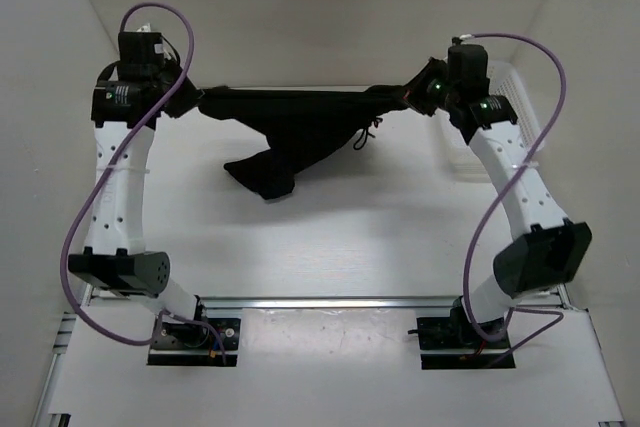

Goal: Fold and stack the shorts
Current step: Flatten the shorts out

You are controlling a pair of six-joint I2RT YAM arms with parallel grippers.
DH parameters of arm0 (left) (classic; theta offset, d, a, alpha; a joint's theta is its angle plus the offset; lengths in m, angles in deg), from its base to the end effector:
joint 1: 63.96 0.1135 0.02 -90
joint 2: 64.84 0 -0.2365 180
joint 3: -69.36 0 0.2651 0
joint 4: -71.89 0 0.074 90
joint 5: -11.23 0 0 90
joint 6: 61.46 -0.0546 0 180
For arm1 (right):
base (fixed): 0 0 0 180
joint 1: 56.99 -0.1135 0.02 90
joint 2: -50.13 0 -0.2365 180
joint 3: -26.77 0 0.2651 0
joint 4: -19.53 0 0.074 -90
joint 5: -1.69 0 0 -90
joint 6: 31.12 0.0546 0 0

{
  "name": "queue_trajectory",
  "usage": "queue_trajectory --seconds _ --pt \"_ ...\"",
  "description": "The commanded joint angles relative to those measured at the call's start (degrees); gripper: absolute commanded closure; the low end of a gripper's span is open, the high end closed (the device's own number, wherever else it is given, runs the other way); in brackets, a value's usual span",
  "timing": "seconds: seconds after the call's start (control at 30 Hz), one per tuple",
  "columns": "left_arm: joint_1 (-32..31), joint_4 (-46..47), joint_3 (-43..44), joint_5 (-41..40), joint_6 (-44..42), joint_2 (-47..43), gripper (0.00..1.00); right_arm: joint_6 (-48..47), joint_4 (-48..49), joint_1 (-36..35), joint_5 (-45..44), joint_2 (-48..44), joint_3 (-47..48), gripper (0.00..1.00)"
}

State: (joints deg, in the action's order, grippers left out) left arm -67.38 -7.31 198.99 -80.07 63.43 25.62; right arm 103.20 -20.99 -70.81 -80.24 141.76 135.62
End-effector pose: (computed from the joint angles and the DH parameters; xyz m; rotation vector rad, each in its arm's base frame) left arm 0.3254 -0.0182 0.4347 -0.6328 2.2013 -0.3257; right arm 0.3842 0.1024 0.3777 0.4495 2.0122 0.7856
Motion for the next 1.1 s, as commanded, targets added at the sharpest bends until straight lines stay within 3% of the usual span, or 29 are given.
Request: queue_trajectory --seconds 0.0,0.07,0.1,0.17,0.2,0.23,0.33,0.37,0.47,0.67,0.7,0.73,0.9,1.07 --pt "0.61 0.36 -5.13 1.91 -5.35 -5.70 0.89 -3.26 -0.26 -0.50 -6.30 -7.51 -6.79 1.00" --pt "0.61 4.23 -14.46 3.32 -5.36 -9.14 0.89 -4.24 0.37 -1.73 -8.07 -12.43 -17.64 1.00" --pt "0.61 8.26 -25.21 4.37 -5.36 -12.29 0.81 -4.93 0.98 -2.69 -9.99 -15.14 -21.55 1.00" --pt "0.61 11.18 -35.03 6.20 -4.75 -13.81 0.65 -4.94 1.69 -3.23 -11.14 -17.10 -29.89 1.00" --pt "0.61 12.50 -39.34 7.27 -4.75 -13.81 0.62 -4.16 2.56 -3.23 -11.15 -17.71 -37.42 1.00" --pt "0.61 13.21 -45.30 8.06 -4.05 -11.99 0.62 -3.63 3.70 -3.75 -11.15 -17.72 -40.80 1.00" --pt "-0.53 13.22 -50.88 8.68 -2.73 -8.80 0.67 -2.48 5.12 -4.36 -9.75 -17.72 -49.78 1.00" --pt "-0.53 13.22 -51.51 8.68 -2.73 -8.80 0.75 -2.48 5.12 -4.37 -9.75 -17.02 -50.84 1.00" --pt "-1.68 13.22 -53.26 7.37 -1.24 -11.26 0.85 -1.95 5.12 -4.37 -9.22 -17.02 -52.08 1.00" --pt "-1.68 11.90 -57.48 6.22 2.02 -14.69 0.90 -1.95 3.45 -4.37 -9.22 -18.25 -51.47 1.00" --pt "-1.68 11.90 -58.10 6.22 2.54 -14.69 0.87 -1.95 3.45 -4.37 -9.22 -18.25 -51.47 1.00" --pt "-1.68 11.90 -58.10 6.22 2.55 -14.69 0.77 -1.95 3.45 -4.37 -9.22 -18.25 -50.95 1.00" --pt "-3.96 16.99 -57.94 8.33 2.55 -8.21 0.59 -2.48 3.45 -4.37 -9.22 -17.63 -50.94 1.00" --pt "-8.35 18.23 -51.79 7.72 2.55 2.87 0.58 -2.48 2.39 -4.37 -9.22 -17.63 -50.94 1.00"
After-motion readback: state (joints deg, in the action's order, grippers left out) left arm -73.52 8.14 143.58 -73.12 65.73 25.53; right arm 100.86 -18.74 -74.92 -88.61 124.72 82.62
